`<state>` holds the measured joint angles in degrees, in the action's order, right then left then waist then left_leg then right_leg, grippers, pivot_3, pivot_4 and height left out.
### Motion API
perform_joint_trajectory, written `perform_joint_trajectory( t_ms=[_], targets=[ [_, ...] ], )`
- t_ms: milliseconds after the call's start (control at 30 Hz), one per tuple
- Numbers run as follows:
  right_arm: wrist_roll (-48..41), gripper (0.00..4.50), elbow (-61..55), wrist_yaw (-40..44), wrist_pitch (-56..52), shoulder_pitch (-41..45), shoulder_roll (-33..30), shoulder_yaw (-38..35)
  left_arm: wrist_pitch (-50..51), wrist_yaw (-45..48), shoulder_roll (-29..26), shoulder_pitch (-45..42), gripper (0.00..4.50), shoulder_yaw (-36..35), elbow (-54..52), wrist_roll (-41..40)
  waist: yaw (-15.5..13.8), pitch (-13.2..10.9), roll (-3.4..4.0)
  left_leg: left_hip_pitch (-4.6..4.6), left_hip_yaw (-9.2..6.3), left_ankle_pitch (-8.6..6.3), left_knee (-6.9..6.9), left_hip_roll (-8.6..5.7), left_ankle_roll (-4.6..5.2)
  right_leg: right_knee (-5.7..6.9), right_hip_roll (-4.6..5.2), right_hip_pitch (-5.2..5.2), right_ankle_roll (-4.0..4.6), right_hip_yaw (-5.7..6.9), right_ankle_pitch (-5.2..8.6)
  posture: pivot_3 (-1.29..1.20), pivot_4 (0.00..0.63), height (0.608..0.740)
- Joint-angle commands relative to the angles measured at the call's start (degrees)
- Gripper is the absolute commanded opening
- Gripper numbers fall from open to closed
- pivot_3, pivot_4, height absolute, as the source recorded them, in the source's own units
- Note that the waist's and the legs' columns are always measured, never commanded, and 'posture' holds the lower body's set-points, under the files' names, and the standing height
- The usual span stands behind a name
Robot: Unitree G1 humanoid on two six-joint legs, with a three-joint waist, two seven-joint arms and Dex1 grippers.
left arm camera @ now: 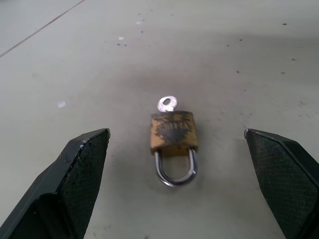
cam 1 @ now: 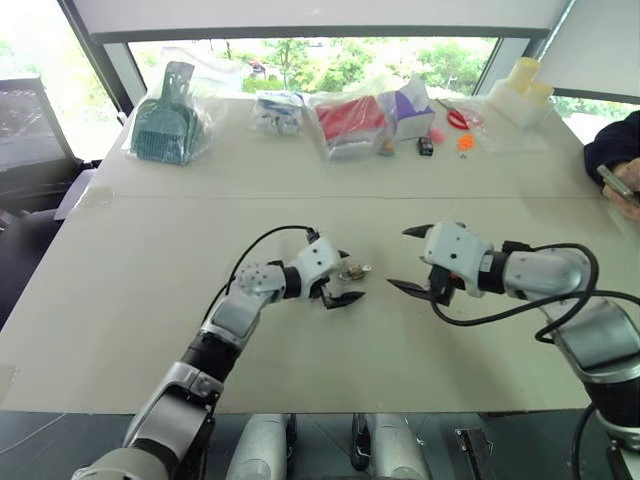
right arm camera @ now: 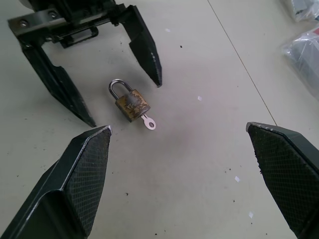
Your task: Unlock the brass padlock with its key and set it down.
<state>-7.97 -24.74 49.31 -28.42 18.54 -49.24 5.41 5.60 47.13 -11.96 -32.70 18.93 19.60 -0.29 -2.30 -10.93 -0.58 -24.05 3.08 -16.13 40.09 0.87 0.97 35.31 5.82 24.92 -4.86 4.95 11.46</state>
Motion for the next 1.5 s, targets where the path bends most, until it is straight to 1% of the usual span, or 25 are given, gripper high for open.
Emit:
perform_joint_trajectory(
  t_ms=[33,133,167,200,233,267,367,500,600,667,767,867,967,1067,1267,1500],
  targets=[
    [-0.1,4.5,-3.1,-0.6,-0.2,0.0,-0.3,-1.8,-0.4,-2.7,0.6,-1.2,3.72,0.3,2.5,2.4,0.0,0.0,0.0,0.02,-0.01,0.0,0.0,0.01,0.0,0.0,0.0,-0.01,0.0,0.0,0.0,0.0,0.15,0.74],
    [0.0,4.5,-3.4,-0.9,-0.1,-0.4,-0.2,-2.0,0.4,-3.1,0.1,-1.4,2.3,0.8,3.2,3.5,0.1,0.0,0.0,0.04,-0.01,0.0,0.0,0.02,0.0,0.01,0.0,-0.02,0.0,0.0,0.0,0.0,0.15,0.74],
    [0.1,4.5,-3.3,-1.1,0.0,-0.5,-0.2,-2.0,0.8,-3.3,-0.1,-1.4,1.97,0.8,3.2,3.8,0.1,0.0,0.0,0.05,-0.02,0.0,0.0,0.03,0.0,0.01,0.0,-0.03,0.0,0.0,0.0,0.0,0.15,0.74],
    [0.1,4.5,-3.3,-1.2,0.1,-0.6,-0.2,-2.0,1.1,-3.4,-0.3,-1.4,1.43,0.8,3.1,3.9,0.1,0.0,0.0,0.07,-0.02,0.0,0.0,0.04,0.0,0.01,0.0,-0.04,0.0,0.0,0.0,0.0,0.15,0.74],
    [0.1,4.5,-3.3,-1.2,0.2,-0.6,-0.1,-2.0,1.9,-3.1,-0.6,-1.2,1.01,0.5,2.4,3.6,0.1,0.0,0.0,0.08,-0.01,0.0,-0.01,0.06,0.0,0.01,0.0,-0.06,0.01,0.0,0.01,0.0,0.15,0.74],
    [0.1,4.5,-3.2,-1.3,0.3,-0.6,-0.1,-1.9,2.8,-2.8,-1.0,-1.0,0.76,0.3,1.8,3.2,0.1,0.0,0.0,0.1,-0.02,0.0,0.0,0.07,0.0,0.01,0.0,-0.07,0.01,0.0,0.01,0.0,0.15,0.74],
    [0.4,4.5,-2.8,-1.4,0.8,-0.3,0.2,-1.5,4.3,-1.4,-2.4,-0.2,0.76,-0.1,-0.5,2.3,0.4,0.0,0.01,0.13,-0.01,0.0,-0.01,0.09,0.0,0.02,-0.02,-0.07,0.01,0.0,0.01,0.0,0.15,0.74],
    [1.1,4.5,-1.8,-1.3,2.2,1.1,1.2,0.1,6.1,3.5,-6.1,1.5,0.76,-0.8,-6.2,-0.6,0.9,0.0,0.02,0.15,-0.01,0.0,-0.06,0.1,0.0,0.03,-0.08,-0.06,0.01,0.0,0.0,0.0,0.15,0.74],
    [2.5,4.5,-0.5,-1.2,4.4,3.5,3.1,3.1,5.1,15.8,-15.0,3.3,0.76,-2.7,-13.7,-6.7,1.8,0.0,0.03,0.15,-0.04,0.0,-0.09,0.14,0.0,0.04,-0.12,-0.05,0.02,0.0,0.01,0.0,0.15,0.74],
    [3.7,4.5,0.3,-1.1,5.9,4.8,4.4,5.0,4.0,21.9,-20.4,3.3,0.76,-4.6,-15.6,-9.9,2.0,0.0,0.06,0.15,0.0,-0.01,-0.11,0.2,-0.01,0.06,-0.18,0.02,0.05,-0.01,0.03,0.0,0.15,0.74],
    [4.5,4.5,1.3,-1.0,7.3,6.3,6.2,6.8,2.8,26.4,-24.6,1.2,0.76,-7.5,-15.4,-13.3,1.5,0.0,0.08,0.08,0.02,0.0,-0.11,0.35,-0.01,0.11,-0.19,0.13,0.22,-0.01,0.12,0.0,0.15,0.74],
    [4.4,4.5,1.6,-0.7,7.3,7.3,7.7,7.6,2.0,27.9,-25.4,-2.0,0.76,-10.2,-14.5,-15.4,0.7,0.0,0.08,-0.05,-0.01,0.0,-0.04,0.29,-0.01,0.03,-0.14,0.11,0.26,0.0,0.15,0.0,0.15,0.74],
    [6.6,4.5,2.1,-0.4,10.1,8.3,8.2,9.3,1.2,30.2,-25.4,-4.8,0.76,-11.8,-13.8,-17.7,0.2,0.0,0.08,-0.14,0.03,0.0,0.02,0.15,-0.01,-0.09,-0.11,0.1,0.22,-0.04,0.12,0.0,0.15,0.74],
    [9.4,4.5,2.9,-1.1,13.8,9.0,8.9,11.0,-0.9,31.4,-24.7,-7.1,0.76,-11.4,-12.1,-17.2,0.2,0.0,0.08,-0.15,0.05,0.0,0.0,0.05,0.0,-0.1,-0.13,0.11,0.06,-0.04,0.04,0.0,0.15,0.74],
    [14.4,4.5,5.1,-4.3,20.0,11.2,12.3,12.2,-4.2,31.7,-21.9,-10.4,0.76,-10.0,-6.8,-15.1,0.3,0.0,0.08,-0.13,0.21,0.02,0.0,0.05,-0.03,0.02,-0.2,0.14,0.03,-0.03,0.03,0.0,0.15,0.74],
    [17.5,4.5,6.3,-5.5,23.0,12.6,15.4,12.9,-6.4,32.3,-19.5,-12.7,0.76,-9.3,-2.4,-14.1,0.3,0.0,0.07,-0.14,0.24,0.02,-0.01,0.05,-0.03,0.0,-0.2,0.14,0.02,-0.03,0.02,0.0,0.15,0.74]
  ],
)
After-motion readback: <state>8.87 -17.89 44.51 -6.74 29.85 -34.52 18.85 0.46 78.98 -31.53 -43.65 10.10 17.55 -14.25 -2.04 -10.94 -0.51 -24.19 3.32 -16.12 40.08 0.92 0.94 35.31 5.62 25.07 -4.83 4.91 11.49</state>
